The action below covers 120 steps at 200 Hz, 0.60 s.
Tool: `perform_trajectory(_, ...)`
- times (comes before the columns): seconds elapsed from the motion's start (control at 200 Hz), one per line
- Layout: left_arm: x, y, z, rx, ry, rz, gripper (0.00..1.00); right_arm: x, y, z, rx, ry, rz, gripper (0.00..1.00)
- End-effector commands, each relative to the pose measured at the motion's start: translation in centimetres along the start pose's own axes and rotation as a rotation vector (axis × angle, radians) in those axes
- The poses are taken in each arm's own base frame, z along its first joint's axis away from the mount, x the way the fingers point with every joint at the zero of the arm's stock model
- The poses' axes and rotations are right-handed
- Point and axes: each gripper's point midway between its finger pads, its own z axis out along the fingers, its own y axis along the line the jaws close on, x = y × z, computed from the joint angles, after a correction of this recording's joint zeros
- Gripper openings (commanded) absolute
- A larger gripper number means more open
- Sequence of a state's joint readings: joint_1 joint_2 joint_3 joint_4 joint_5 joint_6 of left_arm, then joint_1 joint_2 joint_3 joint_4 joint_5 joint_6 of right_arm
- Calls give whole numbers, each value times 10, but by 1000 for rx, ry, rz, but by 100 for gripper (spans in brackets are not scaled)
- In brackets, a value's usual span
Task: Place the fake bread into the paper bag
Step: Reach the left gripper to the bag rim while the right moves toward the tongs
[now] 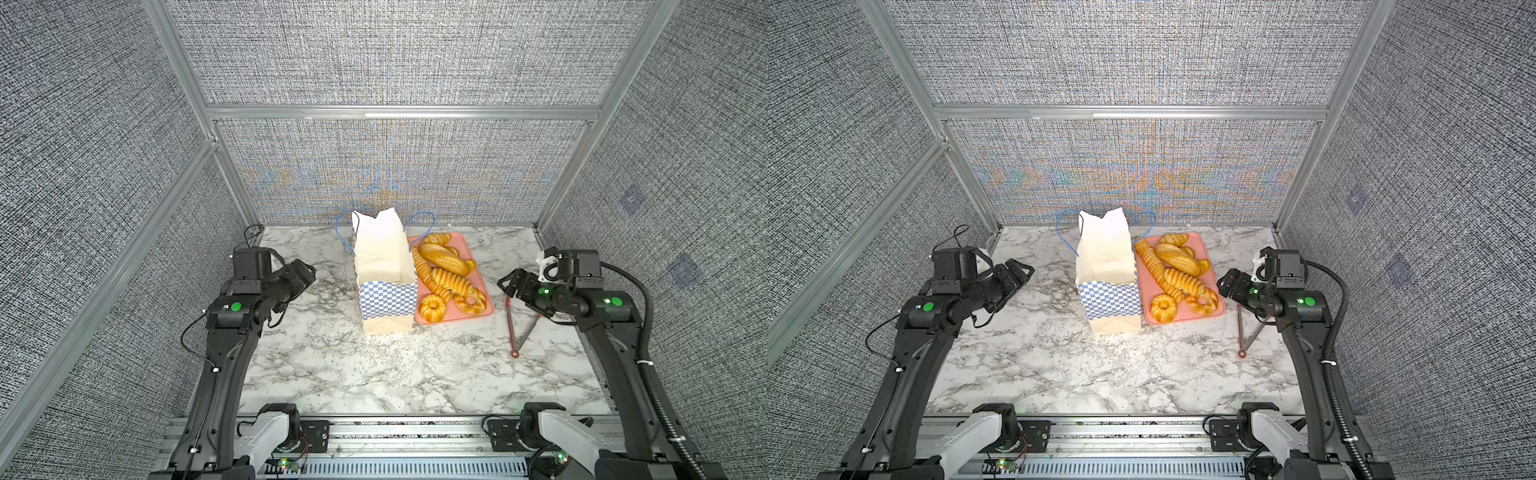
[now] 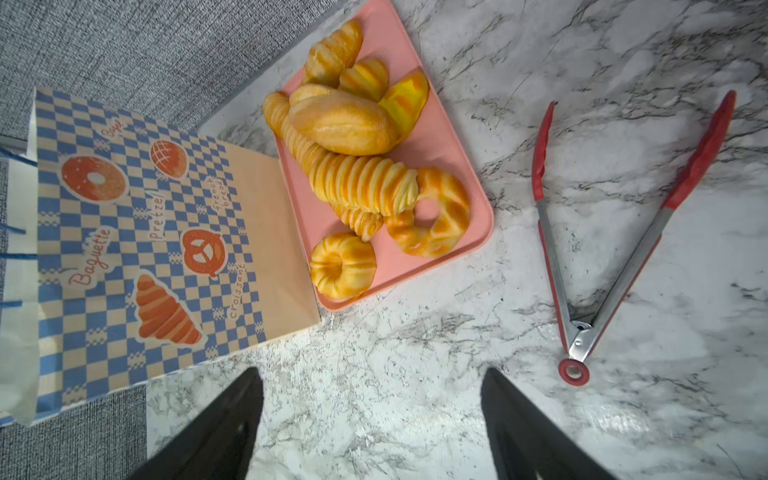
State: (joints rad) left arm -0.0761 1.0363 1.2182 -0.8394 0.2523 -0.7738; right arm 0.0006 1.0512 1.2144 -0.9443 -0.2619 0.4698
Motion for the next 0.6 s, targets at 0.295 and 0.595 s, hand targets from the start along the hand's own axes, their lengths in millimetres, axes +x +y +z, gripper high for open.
perform_trajectory(0.295,64,-25,-19,-79,174,167,77,48,-34,27,123,215,43,90)
perform_trajectory(0.595,38,-80,11,-156,251,355,78,54,-23,11,161,200,12,84)
